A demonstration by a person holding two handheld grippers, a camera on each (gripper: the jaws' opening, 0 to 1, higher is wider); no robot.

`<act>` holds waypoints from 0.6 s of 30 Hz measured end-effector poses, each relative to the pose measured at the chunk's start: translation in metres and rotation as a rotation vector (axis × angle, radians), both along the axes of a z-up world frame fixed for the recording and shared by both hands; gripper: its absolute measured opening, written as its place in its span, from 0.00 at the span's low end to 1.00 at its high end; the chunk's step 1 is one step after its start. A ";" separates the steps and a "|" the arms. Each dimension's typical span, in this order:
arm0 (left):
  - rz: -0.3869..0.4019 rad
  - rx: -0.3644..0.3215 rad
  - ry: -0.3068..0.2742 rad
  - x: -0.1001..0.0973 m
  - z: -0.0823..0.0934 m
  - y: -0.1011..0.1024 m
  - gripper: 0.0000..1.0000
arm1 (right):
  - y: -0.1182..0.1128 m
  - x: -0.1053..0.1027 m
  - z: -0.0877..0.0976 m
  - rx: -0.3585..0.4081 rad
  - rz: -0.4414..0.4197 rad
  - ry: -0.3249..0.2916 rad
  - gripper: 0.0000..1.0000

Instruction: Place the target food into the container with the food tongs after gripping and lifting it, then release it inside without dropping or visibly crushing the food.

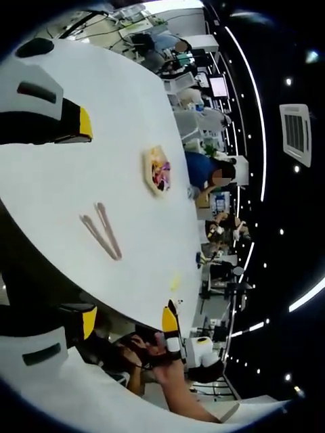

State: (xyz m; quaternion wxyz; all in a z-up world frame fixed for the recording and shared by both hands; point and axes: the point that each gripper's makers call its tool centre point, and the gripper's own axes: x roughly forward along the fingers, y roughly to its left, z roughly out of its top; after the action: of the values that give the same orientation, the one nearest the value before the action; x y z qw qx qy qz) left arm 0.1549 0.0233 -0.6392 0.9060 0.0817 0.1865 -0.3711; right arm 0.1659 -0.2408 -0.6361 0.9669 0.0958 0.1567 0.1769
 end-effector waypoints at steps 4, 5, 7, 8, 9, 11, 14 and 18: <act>0.000 0.000 -0.004 -0.001 0.001 0.001 0.98 | 0.001 0.000 0.000 -0.003 0.001 -0.003 0.92; 0.001 -0.004 -0.006 -0.001 0.002 0.001 0.98 | 0.002 0.000 0.001 -0.002 0.002 -0.005 0.92; 0.001 -0.010 -0.007 -0.001 0.003 0.001 0.98 | 0.003 0.001 0.001 -0.005 0.003 -0.005 0.92; 0.001 -0.010 -0.008 -0.001 0.003 0.001 0.98 | 0.004 0.001 0.001 -0.005 0.004 -0.006 0.92; -0.002 -0.011 -0.009 -0.001 0.003 0.000 0.98 | 0.004 0.002 0.001 -0.006 0.003 -0.007 0.92; -0.006 -0.011 -0.009 -0.001 0.003 0.000 0.98 | 0.005 0.002 0.001 -0.005 0.003 -0.009 0.92; -0.009 -0.004 -0.007 0.000 0.002 -0.001 0.98 | 0.007 0.001 0.002 -0.003 0.001 -0.012 0.92; -0.020 0.001 -0.013 0.000 0.003 -0.001 0.98 | 0.007 0.001 0.003 -0.005 -0.005 -0.014 0.92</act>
State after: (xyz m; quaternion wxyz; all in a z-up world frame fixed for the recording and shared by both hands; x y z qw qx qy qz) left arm 0.1549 0.0219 -0.6363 0.9033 0.0864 0.1801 -0.3797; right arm 0.1666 -0.2336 -0.6335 0.9687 0.0925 0.1502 0.1747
